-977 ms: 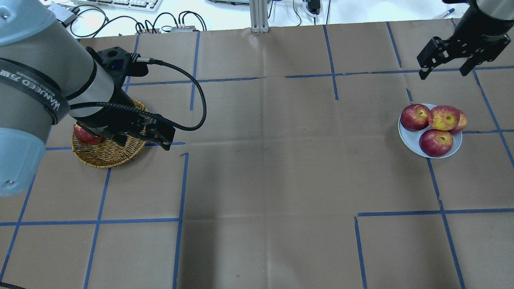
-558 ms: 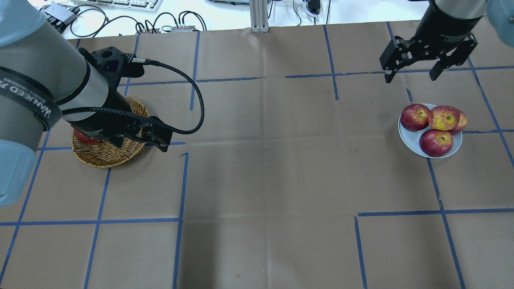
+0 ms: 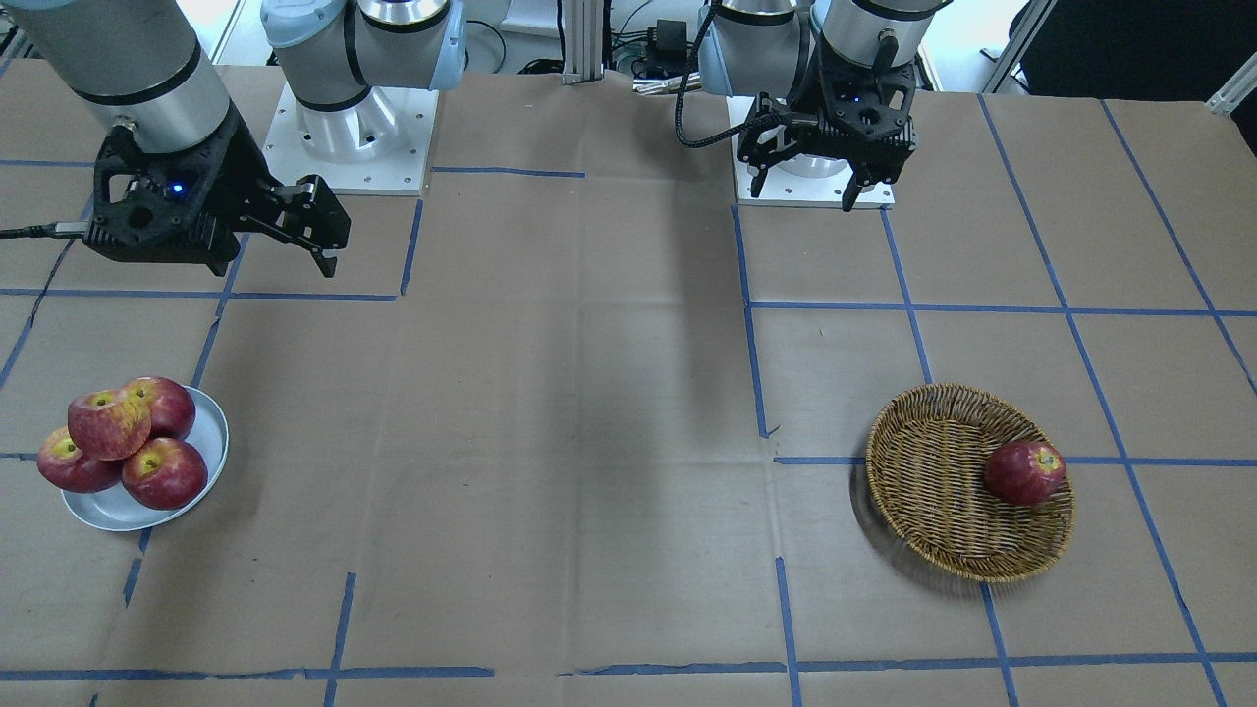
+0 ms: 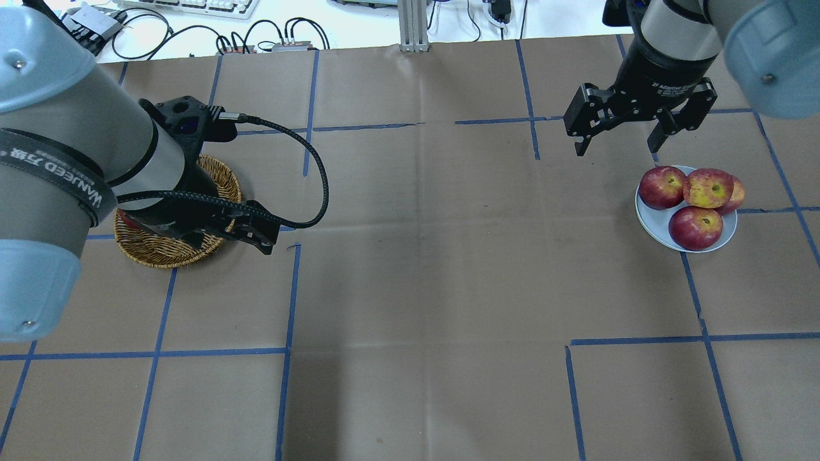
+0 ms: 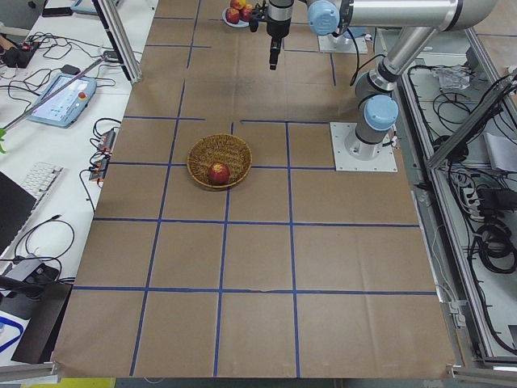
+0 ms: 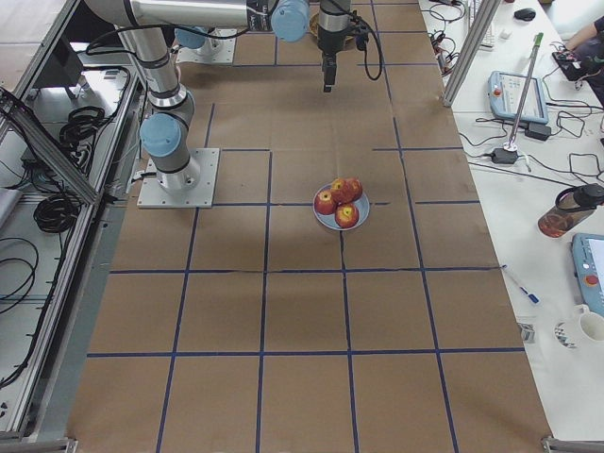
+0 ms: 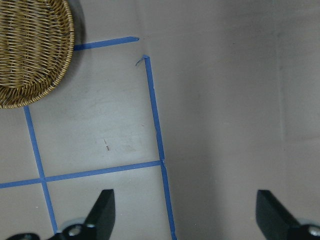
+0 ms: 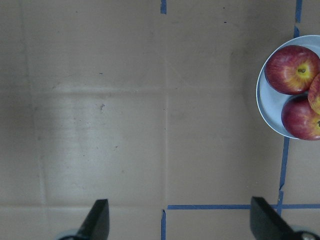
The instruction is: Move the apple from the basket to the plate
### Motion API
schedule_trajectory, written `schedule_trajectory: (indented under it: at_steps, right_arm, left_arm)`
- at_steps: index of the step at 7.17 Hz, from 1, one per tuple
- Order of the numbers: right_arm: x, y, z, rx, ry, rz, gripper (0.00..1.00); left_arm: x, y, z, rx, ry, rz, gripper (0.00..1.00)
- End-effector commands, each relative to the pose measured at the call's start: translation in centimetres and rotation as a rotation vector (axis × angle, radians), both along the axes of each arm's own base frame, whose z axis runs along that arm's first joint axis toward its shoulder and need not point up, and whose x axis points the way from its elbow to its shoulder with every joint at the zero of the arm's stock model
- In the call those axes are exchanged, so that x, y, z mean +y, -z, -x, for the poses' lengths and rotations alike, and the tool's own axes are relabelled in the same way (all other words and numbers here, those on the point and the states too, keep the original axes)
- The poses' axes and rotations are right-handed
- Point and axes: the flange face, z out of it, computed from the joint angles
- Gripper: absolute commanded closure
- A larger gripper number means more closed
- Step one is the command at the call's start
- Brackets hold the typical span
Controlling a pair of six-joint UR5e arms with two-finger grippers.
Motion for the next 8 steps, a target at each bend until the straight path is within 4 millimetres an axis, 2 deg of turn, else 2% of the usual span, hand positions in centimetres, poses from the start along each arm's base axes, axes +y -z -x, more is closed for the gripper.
schedule_trajectory:
  at_steps: [1, 4, 5, 6, 7, 8]
  right_arm:
    - [0.5, 0.4, -0.3, -0.005, 0.011, -0.003, 0.00]
    - [0.5, 0.1, -0.7, 0.002, 0.000, 0.006, 0.00]
    - [0.5, 0.2, -0.7, 0.002, 0.000, 0.004, 0.00]
    - [0.5, 0.2, -0.6, 0.004, 0.001, 0.004, 0.00]
    - [0.5, 0.2, -0.7, 0.004, 0.000, 0.004, 0.00]
    - [0.5, 0.2, -0.6, 0.004, 0.001, 0.004, 0.00]
  left_arm:
    - [-1.2, 0.8, 0.0, 0.000, -0.005, 0.003, 0.01]
    - [-2.8, 1.2, 0.1, 0.004, -0.006, 0.036, 0.01]
    - [-3.0, 0.9, 0.2, 0.006, -0.004, 0.042, 0.01]
    - [-3.9, 0.9, 0.2, 0.006, -0.004, 0.046, 0.01]
    - [-5.0, 0.0, 0.8, 0.007, 0.008, 0.058, 0.01]
    - [-5.3, -0.1, 0.9, 0.009, 0.010, 0.059, 0.01]
